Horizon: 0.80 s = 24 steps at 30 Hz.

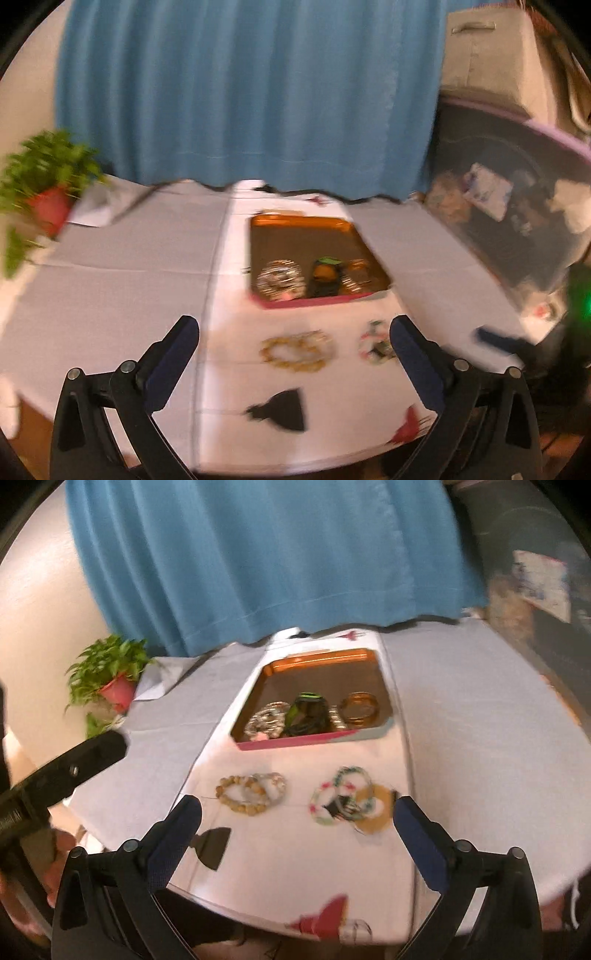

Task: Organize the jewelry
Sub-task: 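Withdraw both tools from the tray, then grasp the wooden bead bracelet with the left tool while the right tool grasps the green beaded bracelet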

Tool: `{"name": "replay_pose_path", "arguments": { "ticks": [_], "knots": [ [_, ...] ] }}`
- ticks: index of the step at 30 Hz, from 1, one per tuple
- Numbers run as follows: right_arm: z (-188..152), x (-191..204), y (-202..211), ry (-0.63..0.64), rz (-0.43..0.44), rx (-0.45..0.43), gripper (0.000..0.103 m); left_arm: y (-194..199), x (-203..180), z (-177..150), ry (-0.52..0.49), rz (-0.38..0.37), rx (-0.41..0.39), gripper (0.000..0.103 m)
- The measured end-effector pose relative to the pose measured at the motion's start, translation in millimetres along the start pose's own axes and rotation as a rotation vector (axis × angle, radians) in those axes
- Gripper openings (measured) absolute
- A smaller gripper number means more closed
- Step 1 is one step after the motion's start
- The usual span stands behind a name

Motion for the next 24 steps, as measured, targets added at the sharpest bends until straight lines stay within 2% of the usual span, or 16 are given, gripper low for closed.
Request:
{"name": "replay_pose_path", "arguments": {
  "ticks": [2, 4, 6, 8, 9, 10, 13, 16, 19, 20, 21, 22, 23, 24],
  "knots": [
    [0, -1, 16, 0.008, -0.040, -0.026, 0.103, 11, 1, -4, -0.029, 0.037, -0.012, 0.102],
    [1, 2, 36, 0.056, -0.078, -0.079, 0.103, 20, 4, -10, -0.043, 0.029, -0.036, 0.102],
    [-1, 10, 57, 0.150, -0.115, -0.183, 0.103, 25, 8, -14, -0.057, 0.002, -0.054, 0.102],
    [-1, 16, 66, 0.209, -0.142, -0.238, 0.103, 18, 13, -16, -0.038, -0.062, -0.009, 0.102],
    [-1, 17, 66, 0.213, -0.172, -0.238, 0.103, 12, 18, -19, 0.002, -0.121, 0.028, 0.102],
    [-1, 16, 63, 0.212, -0.181, -0.224, 0.103, 5, 24, -21, 0.042, -0.145, 0.057, 0.102],
    [-2, 5, 44, 0.168, -0.123, -0.146, 0.103, -5, 26, -27, 0.033, -0.104, 0.047, 0.102],
    [-8, -5, 31, 0.156, -0.030, -0.155, 0.103, -18, 33, -35, 0.006, -0.144, 0.001, 0.102],
    [-10, -8, 6, 0.184, -0.021, -0.114, 0.103, -40, 35, -39, -0.019, -0.116, 0.012, 0.101],
    [-10, -9, -4, 0.192, -0.013, -0.105, 0.103, -56, 33, -42, -0.037, -0.113, 0.041, 0.099],
    [-11, -10, -13, 0.201, -0.020, -0.099, 0.102, -65, 31, -44, -0.044, -0.119, 0.058, 0.090],
    [-13, -12, -24, 0.214, -0.033, -0.090, 0.101, -80, 30, -46, -0.048, -0.134, 0.085, 0.076],
    [-14, -14, -34, 0.220, -0.035, -0.077, 0.100, -89, 30, -48, -0.047, -0.140, 0.110, 0.068],
    [-15, -18, -42, 0.217, -0.035, -0.065, 0.091, -103, 31, -49, -0.037, -0.153, 0.151, 0.055]
  ]
}}
Point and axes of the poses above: each gripper's, at about its wrist camera, not at the fingertips, and y roughly against the way its jaws point, x to its left, z to its top, the point moved 1 cm from there along -y, roughly the way its jaws point
